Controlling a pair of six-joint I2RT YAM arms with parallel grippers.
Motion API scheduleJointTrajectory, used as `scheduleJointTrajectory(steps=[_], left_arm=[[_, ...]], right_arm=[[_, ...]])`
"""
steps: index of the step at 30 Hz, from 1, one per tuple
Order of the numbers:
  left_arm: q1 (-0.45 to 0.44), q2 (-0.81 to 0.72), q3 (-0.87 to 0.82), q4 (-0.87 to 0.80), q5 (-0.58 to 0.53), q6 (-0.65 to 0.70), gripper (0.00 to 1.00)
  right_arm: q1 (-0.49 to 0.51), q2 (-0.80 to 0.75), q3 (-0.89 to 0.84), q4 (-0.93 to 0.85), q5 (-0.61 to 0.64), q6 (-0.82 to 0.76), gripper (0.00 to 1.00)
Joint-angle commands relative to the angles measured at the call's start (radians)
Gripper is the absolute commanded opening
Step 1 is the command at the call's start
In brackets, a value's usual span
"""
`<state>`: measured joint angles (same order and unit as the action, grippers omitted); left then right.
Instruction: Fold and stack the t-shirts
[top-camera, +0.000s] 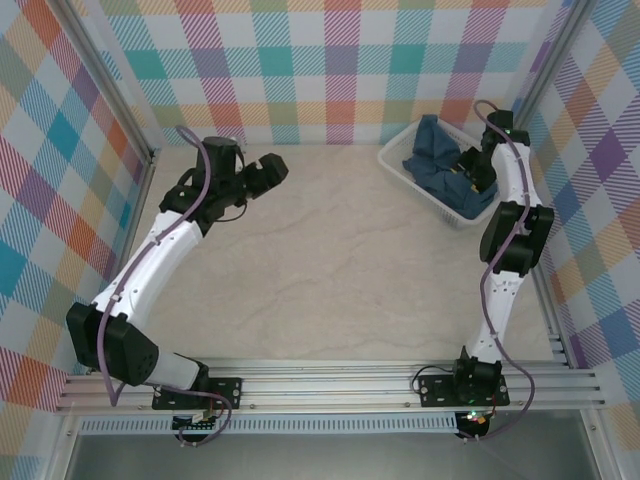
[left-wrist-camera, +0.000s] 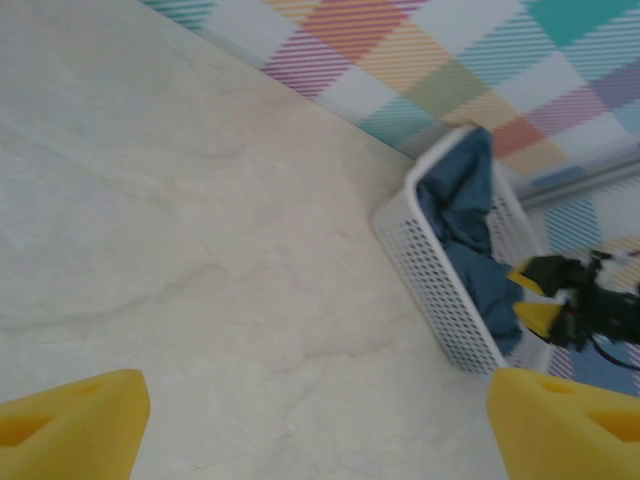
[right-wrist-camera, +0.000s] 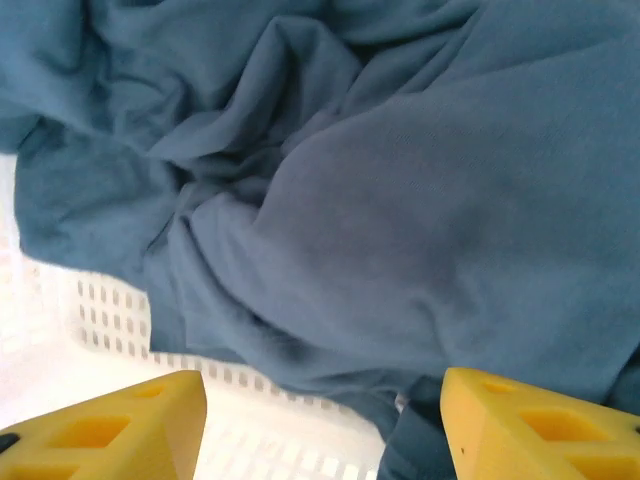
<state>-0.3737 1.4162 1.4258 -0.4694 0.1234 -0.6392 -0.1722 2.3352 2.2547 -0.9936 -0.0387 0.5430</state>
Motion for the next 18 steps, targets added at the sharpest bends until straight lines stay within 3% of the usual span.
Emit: scheduleJointTrajectory(steps=[1, 8, 15, 18], left_arm=[[-0.033, -0.039, 0.022, -0.009, 0.011, -0.017, 0.86], [-0.042, -0.089, 0.000, -0.044, -0.026, -0.016, 0.84], [-0.042, -0.126, -0.034, -0.060, -0.044, -0.019, 0.82], [-0.042, -0.129, -0.039, -0.061, -0.044, -0.018, 0.81]], right_arm=[[-0.008, 0.069, 0.127, -0.052, -0.057, 0.027, 0.60], [-0.010, 0.189, 0.210, -0.066, -0.064, 0.068, 0.43], [-0.005, 0.146, 0.202, 0.003, -0.082, 0.076, 0.00], [0.005, 0.048, 0.166, 0.054, -0.056, 0.059, 0.00]])
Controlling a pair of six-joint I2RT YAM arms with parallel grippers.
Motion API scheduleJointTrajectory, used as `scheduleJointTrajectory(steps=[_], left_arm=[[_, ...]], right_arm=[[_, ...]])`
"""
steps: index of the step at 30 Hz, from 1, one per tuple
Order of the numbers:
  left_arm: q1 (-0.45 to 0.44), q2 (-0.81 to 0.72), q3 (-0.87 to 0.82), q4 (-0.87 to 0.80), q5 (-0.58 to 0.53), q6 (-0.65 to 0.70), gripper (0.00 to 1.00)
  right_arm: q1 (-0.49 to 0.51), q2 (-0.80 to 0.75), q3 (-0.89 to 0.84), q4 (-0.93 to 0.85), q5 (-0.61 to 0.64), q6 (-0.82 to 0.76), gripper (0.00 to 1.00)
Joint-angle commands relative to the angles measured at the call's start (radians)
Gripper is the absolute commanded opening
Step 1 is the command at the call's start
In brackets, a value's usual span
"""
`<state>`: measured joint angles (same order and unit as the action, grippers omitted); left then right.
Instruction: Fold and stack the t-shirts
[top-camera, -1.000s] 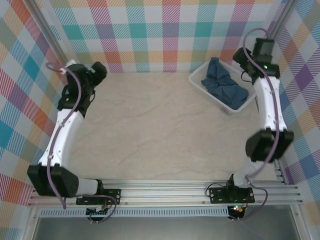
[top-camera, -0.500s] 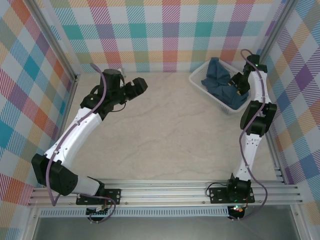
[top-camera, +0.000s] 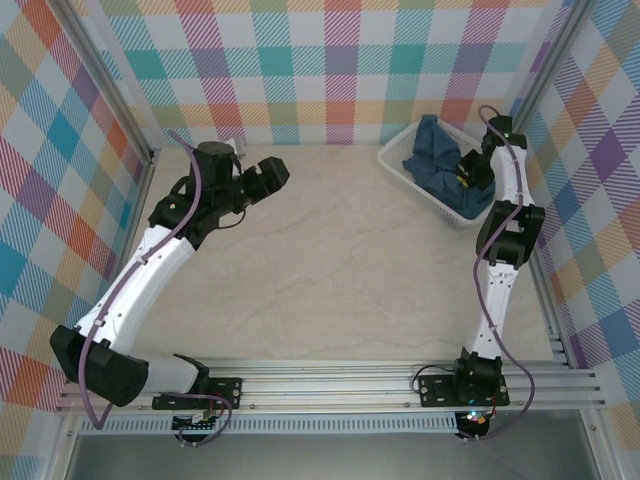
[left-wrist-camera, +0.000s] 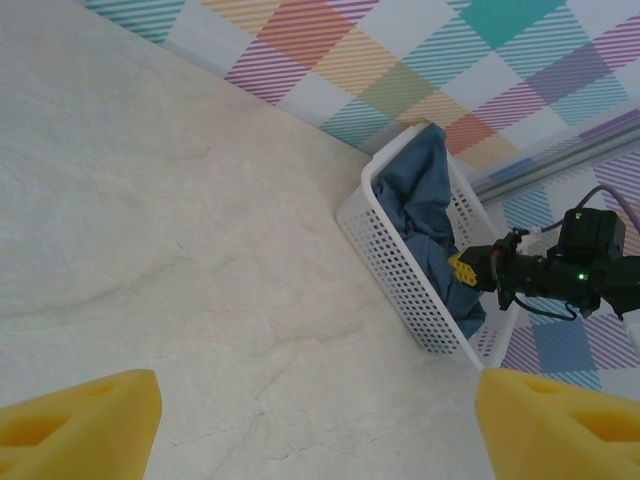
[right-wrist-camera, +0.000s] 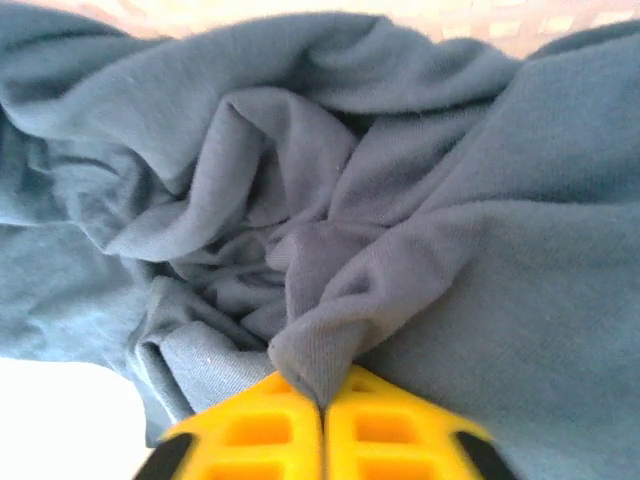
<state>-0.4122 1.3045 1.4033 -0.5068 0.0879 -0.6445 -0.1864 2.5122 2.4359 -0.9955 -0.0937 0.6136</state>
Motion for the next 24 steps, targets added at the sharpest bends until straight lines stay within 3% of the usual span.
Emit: scheduleJointTrajectory(steps=[1, 4, 8, 16, 24], left_arm=[[-0.004, -0.017, -0.017, -0.026, -0.008, -0.012, 0.81], [-0.004, -0.012, -0.021, -0.028, -0.007, -0.012, 0.81], [-0.002, -0.003, -0.024, -0.026, -0.010, -0.016, 0.81], [-0.004, -0.012, -0.025, -0.082, -0.104, -0.010, 0.82], [-0.004, -0.113, -0.030, -0.262, -0.391, -0.048, 0.83]], right_arm=[[0.024, -0.174, -0.042, 0.094, 0.004, -0.018, 0.00], [0.046, -0.327, -0.084, 0.208, 0.011, -0.025, 0.00], [0.089, -0.468, -0.002, 0.300, -0.016, -0.037, 0.00], [0.213, -0.639, 0.127, 0.484, -0.169, -0.004, 0.00], [0.476, -0.725, 0.127, 0.482, -0.239, 0.008, 0.00]])
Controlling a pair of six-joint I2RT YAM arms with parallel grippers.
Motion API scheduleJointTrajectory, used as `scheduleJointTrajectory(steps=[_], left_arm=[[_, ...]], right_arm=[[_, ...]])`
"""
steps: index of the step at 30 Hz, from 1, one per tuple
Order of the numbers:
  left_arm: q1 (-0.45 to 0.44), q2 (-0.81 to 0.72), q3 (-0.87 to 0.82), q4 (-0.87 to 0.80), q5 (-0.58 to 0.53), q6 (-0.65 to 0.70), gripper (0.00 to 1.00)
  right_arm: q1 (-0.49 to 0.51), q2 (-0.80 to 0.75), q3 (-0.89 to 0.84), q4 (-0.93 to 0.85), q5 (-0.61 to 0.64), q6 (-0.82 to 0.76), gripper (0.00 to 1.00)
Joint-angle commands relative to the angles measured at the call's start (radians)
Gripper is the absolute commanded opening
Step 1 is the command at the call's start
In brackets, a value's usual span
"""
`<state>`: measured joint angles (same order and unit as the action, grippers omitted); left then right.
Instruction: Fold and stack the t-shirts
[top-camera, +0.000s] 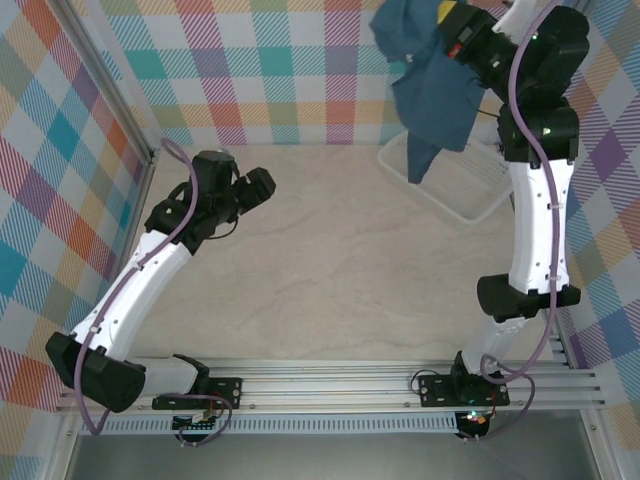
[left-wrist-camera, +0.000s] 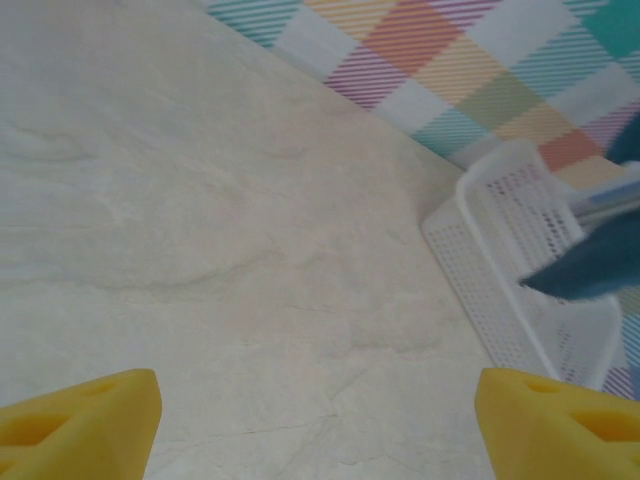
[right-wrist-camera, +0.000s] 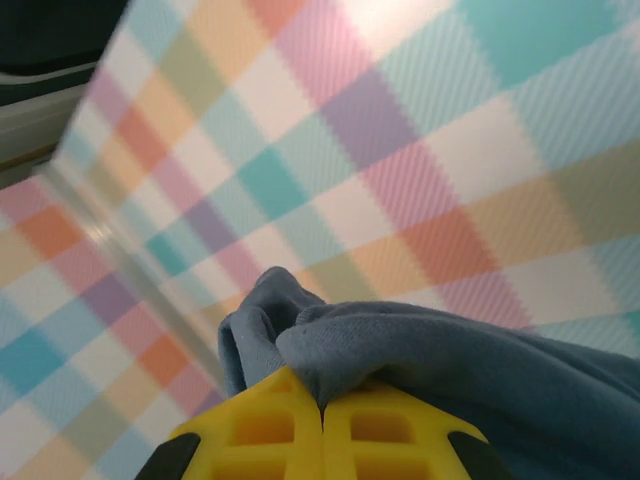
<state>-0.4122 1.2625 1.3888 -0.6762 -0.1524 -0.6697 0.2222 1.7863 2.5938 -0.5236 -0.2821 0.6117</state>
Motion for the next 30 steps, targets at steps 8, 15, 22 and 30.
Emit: scheduleJointTrajectory(steps=[8, 15, 22, 30], left_arm=[[-0.003, -0.180, -0.093, -0.148, -0.204, -0.038, 0.83], [-0.004, -0.233, -0.227, -0.139, -0.020, -0.044, 0.74], [-0.061, -0.164, -0.393, -0.054, 0.342, 0.006, 0.69], [-0.547, 0.131, -0.372, 0.003, 0.167, 0.147, 0.79]], right_arm=[[0.318, -0.074, -0.690, 0.100, -0.057, 0.115, 0.00], [0.370, 0.033, -0.986, 0.041, -0.054, 0.104, 0.44], [0.340, -0.222, -1.337, -0.032, 0.204, 0.113, 0.52], [0.114, -0.531, -1.715, -0.207, 0.304, 0.139, 0.54]])
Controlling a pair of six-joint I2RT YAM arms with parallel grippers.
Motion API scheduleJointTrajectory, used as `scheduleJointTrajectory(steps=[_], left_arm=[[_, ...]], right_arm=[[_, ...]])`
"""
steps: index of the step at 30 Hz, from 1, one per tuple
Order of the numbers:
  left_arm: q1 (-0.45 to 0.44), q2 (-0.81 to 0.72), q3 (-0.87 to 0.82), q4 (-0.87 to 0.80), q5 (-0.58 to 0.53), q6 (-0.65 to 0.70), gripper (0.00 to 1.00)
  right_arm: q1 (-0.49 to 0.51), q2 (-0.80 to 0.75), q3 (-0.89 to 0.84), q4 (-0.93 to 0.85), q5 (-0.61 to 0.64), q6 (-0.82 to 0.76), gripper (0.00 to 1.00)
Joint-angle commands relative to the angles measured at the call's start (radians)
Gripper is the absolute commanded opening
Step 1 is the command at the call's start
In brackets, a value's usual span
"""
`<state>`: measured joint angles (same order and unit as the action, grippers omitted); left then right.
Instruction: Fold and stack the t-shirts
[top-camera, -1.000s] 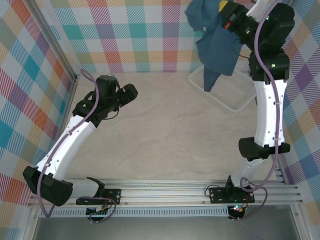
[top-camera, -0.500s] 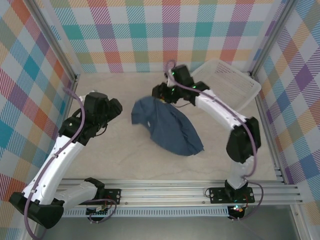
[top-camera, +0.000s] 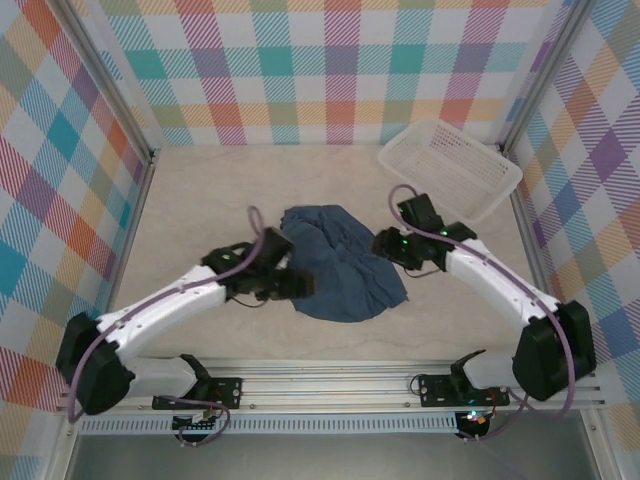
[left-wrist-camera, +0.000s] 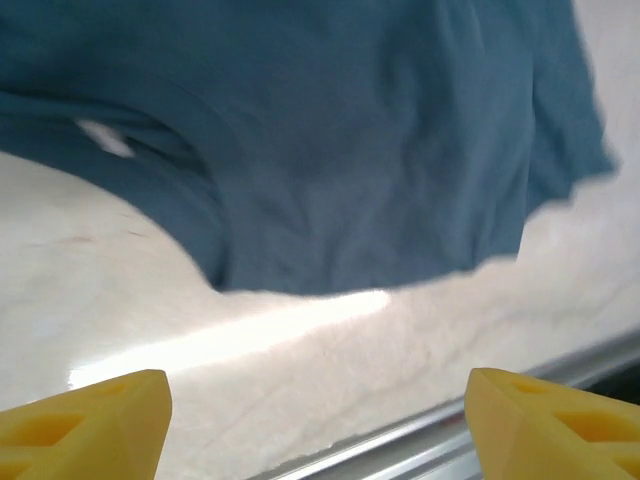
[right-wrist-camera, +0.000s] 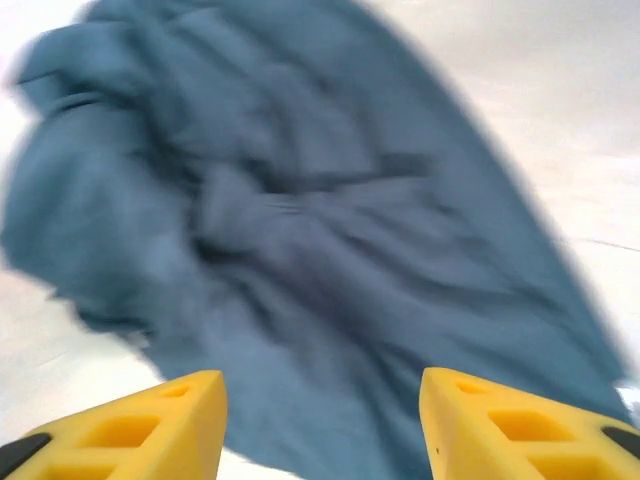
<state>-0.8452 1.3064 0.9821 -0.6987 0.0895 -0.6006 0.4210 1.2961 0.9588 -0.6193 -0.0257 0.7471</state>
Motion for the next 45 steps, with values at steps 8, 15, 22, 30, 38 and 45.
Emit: scheduleJointTrajectory(steps=[8, 15, 22, 30, 38, 45], left_arm=[[-0.375, 0.542, 0.336, 0.005, -0.346, 0.171, 0.83], [-0.377, 0.771, 0.496, -0.101, -0.511, 0.077, 0.37], [-0.345, 0.499, 0.410, -0.082, -0.609, 0.025, 0.00], [-0.156, -0.013, 0.198, -0.250, -0.673, -0.061, 0.00], [-0.032, -0.354, 0.050, -0.354, -0.663, -0.105, 0.00], [-0.026, -0.444, 0.079, -0.442, -0.803, -0.210, 0.00]], right_arm=[[-0.276, -0.037, -0.109, -0.177, -0.041, -0.106, 0.58], [-0.291, -0.079, -0.131, -0.165, -0.103, -0.104, 0.57], [-0.287, -0.105, -0.153, -0.133, -0.157, -0.125, 0.53], [-0.163, -0.028, -0.134, -0.046, -0.172, -0.095, 0.53], [0.035, 0.216, -0.040, 0.015, -0.083, 0.065, 0.59], [0.150, 0.288, 0.023, 0.098, -0.025, 0.162, 0.57]])
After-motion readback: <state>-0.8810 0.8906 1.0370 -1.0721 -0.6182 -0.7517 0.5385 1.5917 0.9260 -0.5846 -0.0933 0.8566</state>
